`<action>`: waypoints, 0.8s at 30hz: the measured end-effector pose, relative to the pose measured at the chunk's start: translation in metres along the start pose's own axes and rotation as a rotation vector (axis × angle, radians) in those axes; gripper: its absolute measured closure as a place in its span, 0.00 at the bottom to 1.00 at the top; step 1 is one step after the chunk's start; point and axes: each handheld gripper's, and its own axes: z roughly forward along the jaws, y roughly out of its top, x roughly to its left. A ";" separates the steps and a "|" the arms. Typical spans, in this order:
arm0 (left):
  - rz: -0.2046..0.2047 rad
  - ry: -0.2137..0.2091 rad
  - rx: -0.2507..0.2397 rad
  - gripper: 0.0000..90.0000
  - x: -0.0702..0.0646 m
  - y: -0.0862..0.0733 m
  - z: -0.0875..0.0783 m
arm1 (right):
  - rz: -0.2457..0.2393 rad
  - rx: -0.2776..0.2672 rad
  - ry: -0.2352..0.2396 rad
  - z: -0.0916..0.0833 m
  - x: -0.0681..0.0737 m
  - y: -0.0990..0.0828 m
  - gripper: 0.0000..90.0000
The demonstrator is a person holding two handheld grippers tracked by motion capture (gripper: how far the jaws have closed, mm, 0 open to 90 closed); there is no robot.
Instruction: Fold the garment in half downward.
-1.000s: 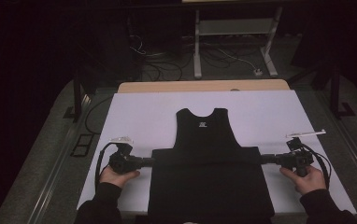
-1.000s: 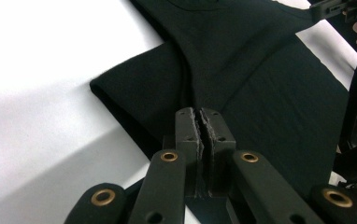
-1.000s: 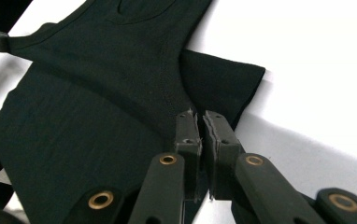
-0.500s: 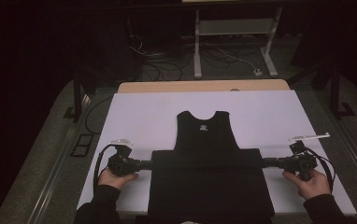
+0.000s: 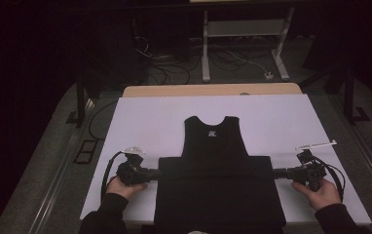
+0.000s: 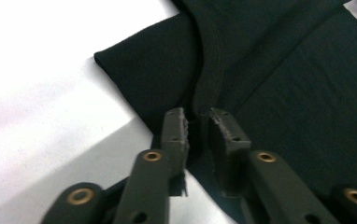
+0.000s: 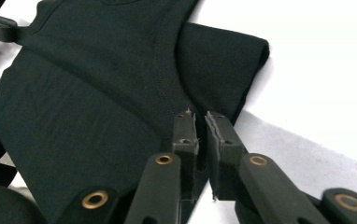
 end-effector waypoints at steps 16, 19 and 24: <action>0.038 0.070 -0.091 0.36 -0.006 0.007 -0.012 | -0.053 -0.100 -0.073 -0.007 0.007 0.000 0.42; 0.032 0.055 -0.117 0.28 -0.005 0.009 -0.016 | -0.073 -0.128 -0.080 -0.010 0.009 0.001 0.31; 0.023 0.049 -0.131 0.20 -0.004 0.012 -0.019 | -0.096 -0.147 -0.083 -0.013 0.010 0.003 0.20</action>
